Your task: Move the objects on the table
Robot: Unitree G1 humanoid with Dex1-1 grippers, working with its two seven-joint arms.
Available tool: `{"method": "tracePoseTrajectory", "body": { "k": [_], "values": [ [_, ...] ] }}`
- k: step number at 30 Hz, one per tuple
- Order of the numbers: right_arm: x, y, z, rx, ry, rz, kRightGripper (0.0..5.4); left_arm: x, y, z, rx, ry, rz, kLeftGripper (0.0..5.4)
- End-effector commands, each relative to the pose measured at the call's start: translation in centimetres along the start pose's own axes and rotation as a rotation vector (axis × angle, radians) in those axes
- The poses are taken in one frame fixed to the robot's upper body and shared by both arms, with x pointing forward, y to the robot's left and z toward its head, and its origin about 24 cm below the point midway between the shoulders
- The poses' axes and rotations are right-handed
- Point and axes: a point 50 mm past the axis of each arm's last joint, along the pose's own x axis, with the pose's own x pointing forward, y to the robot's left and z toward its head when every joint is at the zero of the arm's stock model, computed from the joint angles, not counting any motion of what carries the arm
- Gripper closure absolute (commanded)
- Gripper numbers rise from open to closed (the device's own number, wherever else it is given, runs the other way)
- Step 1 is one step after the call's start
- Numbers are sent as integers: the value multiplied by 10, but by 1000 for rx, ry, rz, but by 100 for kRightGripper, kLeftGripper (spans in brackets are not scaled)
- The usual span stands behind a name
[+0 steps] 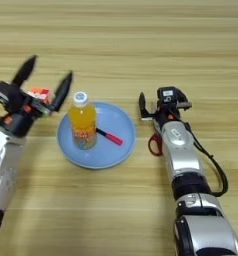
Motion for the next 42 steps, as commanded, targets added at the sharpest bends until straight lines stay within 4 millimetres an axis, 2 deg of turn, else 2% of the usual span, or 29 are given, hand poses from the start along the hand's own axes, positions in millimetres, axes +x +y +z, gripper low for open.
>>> {"method": "tracePoseTrajectory", "body": {
  "k": [1,6,10,15,23,29,35,42],
  "values": [
    [3,2,4,-1,-10,1,0,3,17,3,54,-10,83,0],
    [3,2,5,-1,-14,-2,0,0,44,-7,178,83,220,0],
    [2,1,9,2,-38,-8,0,-7,56,-27,194,217,301,0],
    [0,1,14,-3,-75,-6,0,-17,60,-48,200,345,342,0],
    [-7,6,19,8,-117,28,0,-24,68,-59,214,421,408,0],
    [-28,8,20,11,-137,91,0,-23,66,-60,216,419,407,0],
    [-58,7,28,-148,-100,286,0,-22,67,-60,221,419,409,0],
    [-82,12,39,-89,-47,483,0,-22,67,-61,223,418,415,0]
  ]
}}
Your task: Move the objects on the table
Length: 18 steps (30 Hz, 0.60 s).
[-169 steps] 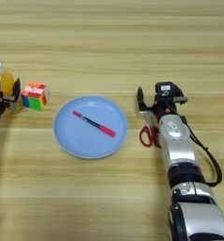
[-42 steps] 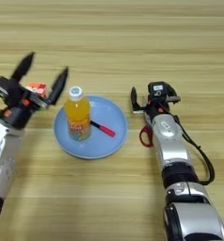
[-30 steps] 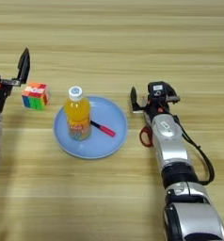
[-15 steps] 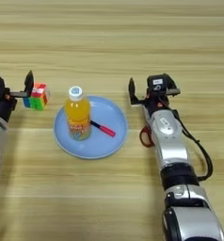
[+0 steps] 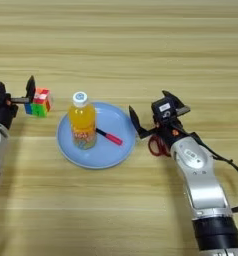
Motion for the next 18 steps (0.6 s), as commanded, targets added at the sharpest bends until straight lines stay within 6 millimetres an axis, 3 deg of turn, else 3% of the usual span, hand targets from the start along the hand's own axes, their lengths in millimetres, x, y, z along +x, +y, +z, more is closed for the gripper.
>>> {"method": "tracePoseTrajectory", "body": {
  "k": [1,18],
  "values": [
    [-10,6,9,36,11,114,0,4,0,2,20,-3,0,0],
    [-20,44,37,143,-73,454,0,3,0,-1,39,19,13,0]
  ]
}}
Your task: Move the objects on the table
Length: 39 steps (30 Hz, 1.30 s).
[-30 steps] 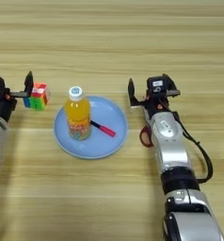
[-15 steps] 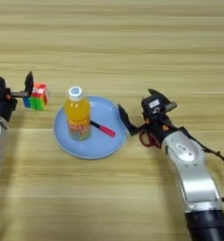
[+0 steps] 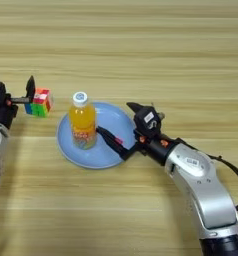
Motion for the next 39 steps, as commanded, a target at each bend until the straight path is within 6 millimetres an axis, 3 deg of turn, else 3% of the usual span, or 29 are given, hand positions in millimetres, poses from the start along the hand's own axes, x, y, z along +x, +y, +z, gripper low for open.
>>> {"method": "tracePoseTrajectory", "body": {
  "k": [1,12,31,39],
  "values": [
    [0,6,4,4,3,59,0,3,-1,0,23,11,-1,0],
    [22,11,-7,55,28,108,0,3,-1,0,23,12,3,0],
    [81,8,-27,37,48,95,0,2,-1,0,24,13,0,0],
    [91,11,-32,57,21,92,0,2,-1,0,24,12,3,0]
  ]
}}
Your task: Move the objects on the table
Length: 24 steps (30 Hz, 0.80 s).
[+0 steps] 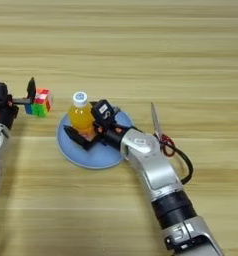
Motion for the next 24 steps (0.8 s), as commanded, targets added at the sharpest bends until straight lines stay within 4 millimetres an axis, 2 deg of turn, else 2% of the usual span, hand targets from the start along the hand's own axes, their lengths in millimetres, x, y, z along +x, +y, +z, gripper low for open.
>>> {"method": "tracePoseTrajectory", "body": {
  "k": [1,9,12,13,18,24],
  "values": [
    [4,0,1,-15,-12,-2,0,2,0,2,12,0,-3,0],
    [4,2,-1,-5,-15,5,109,2,1,2,14,0,0,0],
    [3,1,2,-11,-30,-6,132,1,1,2,14,0,0,0],
    [2,0,4,-15,-39,-14,156,1,1,2,14,0,1,0],
    [0,-10,18,-17,-92,-69,194,2,1,2,14,0,1,0],
    [-8,-25,41,-34,-173,-147,199,2,2,2,16,1,1,0]
  ]
}}
